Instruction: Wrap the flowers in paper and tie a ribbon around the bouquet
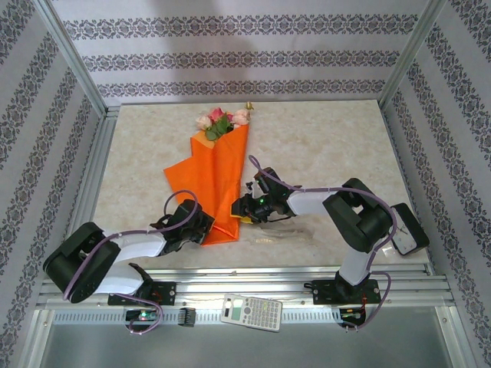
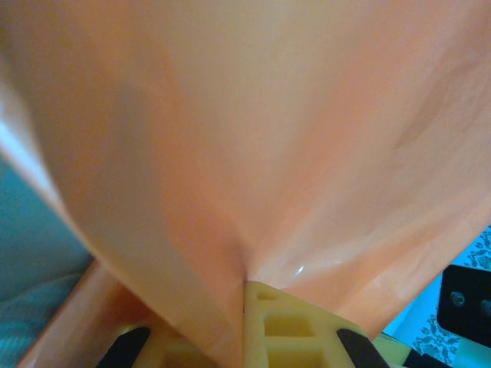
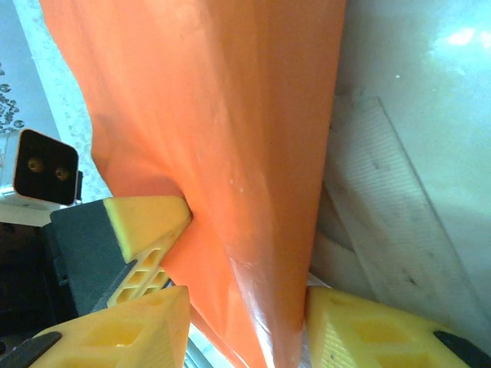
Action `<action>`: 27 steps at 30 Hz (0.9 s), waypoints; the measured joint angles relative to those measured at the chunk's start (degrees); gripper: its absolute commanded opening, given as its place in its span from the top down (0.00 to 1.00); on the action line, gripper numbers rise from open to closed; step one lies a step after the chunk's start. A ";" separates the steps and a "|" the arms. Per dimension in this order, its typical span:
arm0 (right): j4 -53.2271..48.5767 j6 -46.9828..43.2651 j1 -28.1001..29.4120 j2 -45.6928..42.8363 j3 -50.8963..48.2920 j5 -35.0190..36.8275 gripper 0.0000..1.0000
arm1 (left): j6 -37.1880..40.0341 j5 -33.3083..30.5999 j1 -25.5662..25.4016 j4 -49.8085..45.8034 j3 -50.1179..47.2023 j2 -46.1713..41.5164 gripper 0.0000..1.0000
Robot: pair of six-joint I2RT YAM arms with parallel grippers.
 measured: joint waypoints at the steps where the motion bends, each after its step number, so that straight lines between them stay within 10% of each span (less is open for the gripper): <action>1: -0.37 -0.04 0.00 -0.50 -0.17 0.37 0.55 | 0.44 -0.39 0.00 -0.02 -0.04 -0.57 1.00; 14: -14.08 -2.62 0.02 -8.66 8.74 12.37 0.63 | 7.78 -3.82 -0.39 -1.18 -0.02 -9.11 1.00; 27: -18.43 -2.97 -2.27 4.42 28.72 15.45 0.64 | 12.02 -15.04 -8.50 -2.47 -4.31 -15.28 1.00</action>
